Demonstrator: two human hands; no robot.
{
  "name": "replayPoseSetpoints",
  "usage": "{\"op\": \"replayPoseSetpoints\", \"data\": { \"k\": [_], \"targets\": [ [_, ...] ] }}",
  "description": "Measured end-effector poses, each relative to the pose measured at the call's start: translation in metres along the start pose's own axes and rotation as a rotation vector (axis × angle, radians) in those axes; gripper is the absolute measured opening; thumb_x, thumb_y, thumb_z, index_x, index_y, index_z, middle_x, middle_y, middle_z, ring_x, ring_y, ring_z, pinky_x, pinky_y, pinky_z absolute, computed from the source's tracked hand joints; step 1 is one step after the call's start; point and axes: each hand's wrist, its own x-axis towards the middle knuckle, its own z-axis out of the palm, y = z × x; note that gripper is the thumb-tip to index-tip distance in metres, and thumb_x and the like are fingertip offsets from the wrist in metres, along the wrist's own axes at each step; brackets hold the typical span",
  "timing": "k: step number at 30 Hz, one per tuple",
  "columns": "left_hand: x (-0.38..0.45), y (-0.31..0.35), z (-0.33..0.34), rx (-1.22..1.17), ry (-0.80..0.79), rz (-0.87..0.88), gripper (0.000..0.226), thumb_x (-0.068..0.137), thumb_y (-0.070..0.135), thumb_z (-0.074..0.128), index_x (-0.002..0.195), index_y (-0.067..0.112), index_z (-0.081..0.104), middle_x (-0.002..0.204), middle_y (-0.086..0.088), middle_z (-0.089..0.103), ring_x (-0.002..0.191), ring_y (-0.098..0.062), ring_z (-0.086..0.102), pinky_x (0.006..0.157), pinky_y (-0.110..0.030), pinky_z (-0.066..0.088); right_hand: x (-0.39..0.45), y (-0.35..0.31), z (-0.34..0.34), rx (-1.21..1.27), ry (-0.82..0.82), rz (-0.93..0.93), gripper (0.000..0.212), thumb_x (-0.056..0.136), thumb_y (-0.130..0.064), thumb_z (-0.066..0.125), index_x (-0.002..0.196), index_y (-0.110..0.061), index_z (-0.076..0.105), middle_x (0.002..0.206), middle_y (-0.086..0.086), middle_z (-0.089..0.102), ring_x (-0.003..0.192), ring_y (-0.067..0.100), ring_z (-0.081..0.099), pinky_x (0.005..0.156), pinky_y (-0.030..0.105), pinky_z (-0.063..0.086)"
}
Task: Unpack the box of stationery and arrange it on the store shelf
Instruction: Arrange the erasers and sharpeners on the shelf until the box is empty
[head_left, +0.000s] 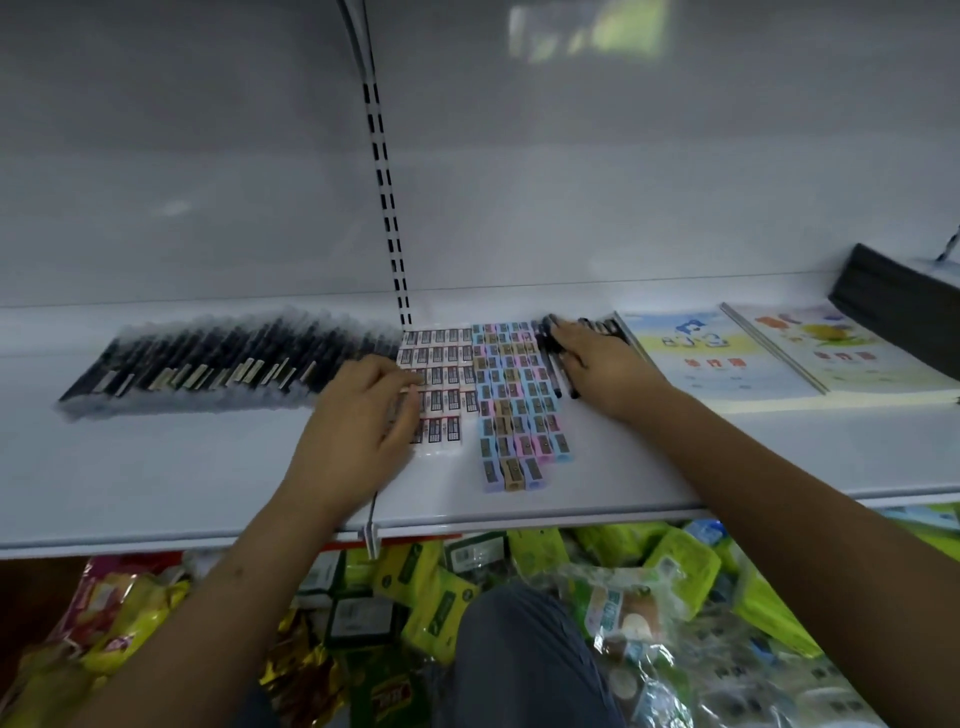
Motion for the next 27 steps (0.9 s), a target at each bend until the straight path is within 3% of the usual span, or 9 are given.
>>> {"op": "replayPoseSetpoints", "data": {
  "k": [3, 5, 8, 11, 15, 18, 27],
  "targets": [
    [0.000, -0.002, 0.004, -0.023, -0.166, 0.015, 0.041, 0.103, 0.031, 0.043, 0.140, 0.019, 0.054, 0.149, 0.006, 0.043, 0.139, -0.010, 0.033, 0.117, -0.026, 0.022, 0.003, -0.010, 0.003, -0.072, -0.045, 0.060, 0.053, 0.105, -0.014, 0.033, 0.155, -0.008, 0.016, 0.163, 0.007, 0.011, 0.149, 0.022, 0.015, 0.117, 0.026, 0.012],
    [0.001, -0.004, 0.006, -0.061, -0.276, 0.016, 0.045, 0.104, 0.035, 0.041, 0.148, 0.027, 0.043, 0.159, 0.013, 0.023, 0.147, -0.003, 0.017, 0.116, -0.018, 0.009, 0.006, -0.015, 0.006, -0.110, -0.071, 0.060, 0.053, 0.106, -0.021, 0.029, 0.154, -0.005, 0.015, 0.162, 0.011, 0.011, 0.149, 0.023, 0.013, 0.118, 0.029, 0.011],
    [0.001, -0.006, 0.007, -0.094, -0.369, 0.006, 0.049, 0.104, 0.044, 0.036, 0.152, 0.034, 0.033, 0.161, 0.018, 0.012, 0.148, 0.002, 0.008, 0.118, -0.018, 0.006, 0.008, -0.016, 0.010, -0.178, -0.096, 0.087, 0.062, 0.105, -0.043, 0.015, 0.155, -0.006, 0.011, 0.163, 0.011, 0.006, 0.150, 0.022, 0.007, 0.122, 0.035, 0.009],
    [0.001, -0.008, 0.009, -0.080, -0.379, 0.014, 0.051, 0.103, 0.050, 0.035, 0.152, 0.037, 0.031, 0.161, 0.018, 0.014, 0.147, 0.002, 0.011, 0.121, -0.024, 0.011, 0.010, -0.018, 0.014, -0.195, -0.138, 0.166, 0.080, 0.097, -0.060, 0.003, 0.155, -0.004, 0.002, 0.163, 0.013, -0.004, 0.151, 0.023, -0.003, 0.123, 0.039, 0.003],
    [0.001, -0.007, 0.005, -0.078, -0.366, 0.103, 0.051, 0.101, 0.051, 0.042, 0.150, 0.039, 0.035, 0.159, 0.023, 0.019, 0.146, 0.005, 0.014, 0.117, -0.019, 0.015, 0.012, -0.014, 0.019, -0.206, -0.149, 0.167, 0.117, 0.067, -0.080, -0.022, 0.154, -0.005, -0.003, 0.162, 0.017, -0.008, 0.150, 0.025, -0.009, 0.123, 0.042, 0.000],
    [0.003, -0.006, 0.003, -0.023, -0.395, 0.185, 0.047, 0.101, 0.049, 0.044, 0.147, 0.040, 0.040, 0.158, 0.022, 0.024, 0.145, 0.006, 0.017, 0.115, -0.019, 0.021, 0.007, -0.011, 0.019, -0.224, -0.091, 0.181, 0.111, 0.069, -0.077, -0.020, 0.155, -0.009, -0.003, 0.163, 0.011, -0.007, 0.150, 0.021, -0.008, 0.122, 0.040, -0.003],
    [0.005, -0.008, 0.005, 0.030, -0.445, 0.156, 0.052, 0.101, 0.049, 0.040, 0.152, 0.041, 0.029, 0.157, 0.026, 0.016, 0.143, 0.011, 0.007, 0.112, -0.011, 0.003, 0.004, -0.013, 0.021, -0.188, -0.044, 0.170, 0.106, 0.071, -0.075, -0.017, 0.155, -0.012, -0.003, 0.163, 0.007, -0.005, 0.151, 0.019, -0.003, 0.123, 0.039, 0.000]
  ]
}}
